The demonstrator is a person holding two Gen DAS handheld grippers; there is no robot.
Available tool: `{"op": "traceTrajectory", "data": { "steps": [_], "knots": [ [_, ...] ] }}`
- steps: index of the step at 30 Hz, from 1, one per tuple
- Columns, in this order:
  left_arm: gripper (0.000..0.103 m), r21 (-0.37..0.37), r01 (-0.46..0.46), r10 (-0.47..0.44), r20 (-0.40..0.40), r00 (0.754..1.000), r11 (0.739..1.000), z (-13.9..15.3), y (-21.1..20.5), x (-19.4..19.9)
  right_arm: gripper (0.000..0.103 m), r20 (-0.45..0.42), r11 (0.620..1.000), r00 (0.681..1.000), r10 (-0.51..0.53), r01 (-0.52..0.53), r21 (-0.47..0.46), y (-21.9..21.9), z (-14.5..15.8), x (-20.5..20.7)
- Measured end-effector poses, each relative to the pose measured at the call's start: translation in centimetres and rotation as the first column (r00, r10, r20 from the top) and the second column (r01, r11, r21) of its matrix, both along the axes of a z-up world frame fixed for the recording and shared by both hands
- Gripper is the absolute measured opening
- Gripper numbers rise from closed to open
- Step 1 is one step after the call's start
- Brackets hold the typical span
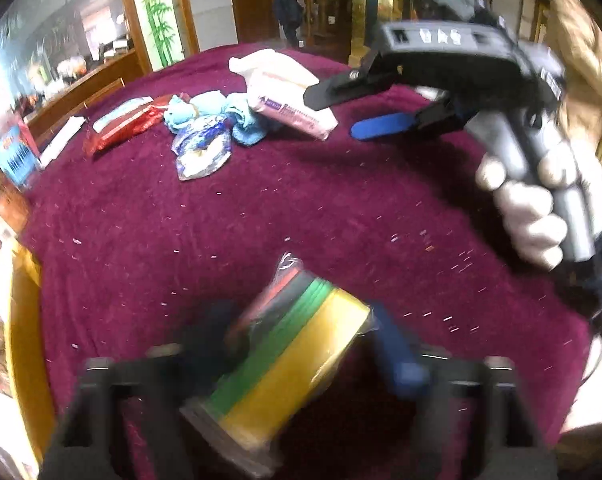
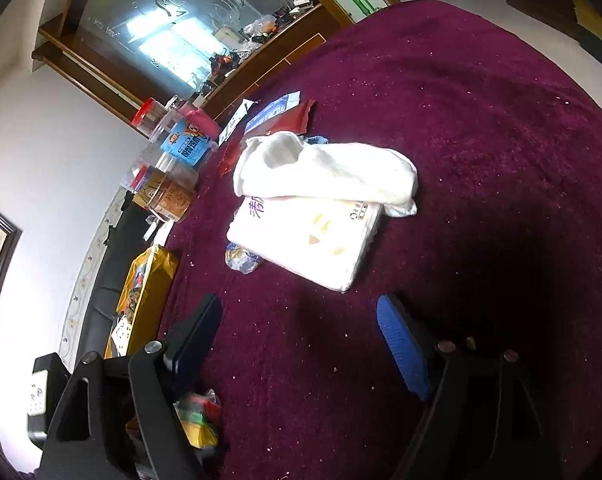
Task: Organize soft objects
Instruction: 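Carry the zip bag toward the tray with left while right grasps the blue Vinda pack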
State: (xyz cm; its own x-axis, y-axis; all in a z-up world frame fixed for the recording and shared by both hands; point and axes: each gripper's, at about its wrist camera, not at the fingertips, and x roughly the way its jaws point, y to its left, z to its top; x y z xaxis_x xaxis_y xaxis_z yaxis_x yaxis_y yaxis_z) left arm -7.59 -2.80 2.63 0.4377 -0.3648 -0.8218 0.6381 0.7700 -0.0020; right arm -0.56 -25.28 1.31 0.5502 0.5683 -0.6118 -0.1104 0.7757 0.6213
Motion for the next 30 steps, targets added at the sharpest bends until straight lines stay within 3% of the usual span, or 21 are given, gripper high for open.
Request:
{"op": "traceTrajectory", "data": {
  "steps": [3, 7, 11, 14, 18, 23, 26, 30],
  "knots": [
    [0.042, -0.048, -0.027, 0.026, -0.014, 1.000, 0.998, 0.6, 0.9, 0.1, 0.081, 0.007, 1.000, 1.000, 0.003, -0.003, -0.007, 0.0, 0.0, -0.1],
    [0.040, -0.183, -0.087, 0.079, -0.049, 0.996, 0.979, 2.8, 3.8, -0.3, 0.081, 0.011, 1.000, 1.000, 0.002, -0.002, -0.009, 0.0, 0.1, -0.1],
    [0.041, -0.313, -0.170, 0.168, -0.034, 0.985, 0.934, 6.0, 8.2, -1.6, 0.081, 0.011, 1.000, 1.000, -0.001, 0.001, 0.005, -0.1, 0.0, -0.1],
    [0.041, -0.365, -0.214, 0.225, -0.013, 0.974, 0.906, 7.3, 11.3, -3.1, 0.081, 0.013, 1.000, 1.000, -0.003, 0.003, -0.002, 0.0, 0.1, -0.1],
    [0.041, -0.401, -0.283, 0.303, -0.014, 0.953, 0.871, 7.9, 15.4, -4.2, 0.081, -0.015, 0.996, 0.999, -0.041, 0.040, -0.077, 1.0, 0.9, -0.6],
    [0.041, -0.440, -0.346, 0.383, -0.006, 0.924, 0.828, 8.4, 19.9, -4.9, 0.081, 0.056, 0.995, 0.997, 0.045, -0.039, -0.097, 5.9, 5.2, -2.5],
    [0.041, -0.462, -0.383, 0.421, -0.023, 0.907, 0.800, 8.1, 22.1, -4.9, 0.081, 0.037, 0.981, 0.995, 0.092, -0.084, -0.177, 9.7, 6.1, -0.8],
    [0.041, -0.463, -0.434, 0.472, -0.038, 0.881, 0.773, 7.7, 24.8, -5.3, 0.081, -0.035, 0.942, 0.999, 0.028, -0.038, -0.332, 13.5, 5.2, 4.1]
  ]
}}
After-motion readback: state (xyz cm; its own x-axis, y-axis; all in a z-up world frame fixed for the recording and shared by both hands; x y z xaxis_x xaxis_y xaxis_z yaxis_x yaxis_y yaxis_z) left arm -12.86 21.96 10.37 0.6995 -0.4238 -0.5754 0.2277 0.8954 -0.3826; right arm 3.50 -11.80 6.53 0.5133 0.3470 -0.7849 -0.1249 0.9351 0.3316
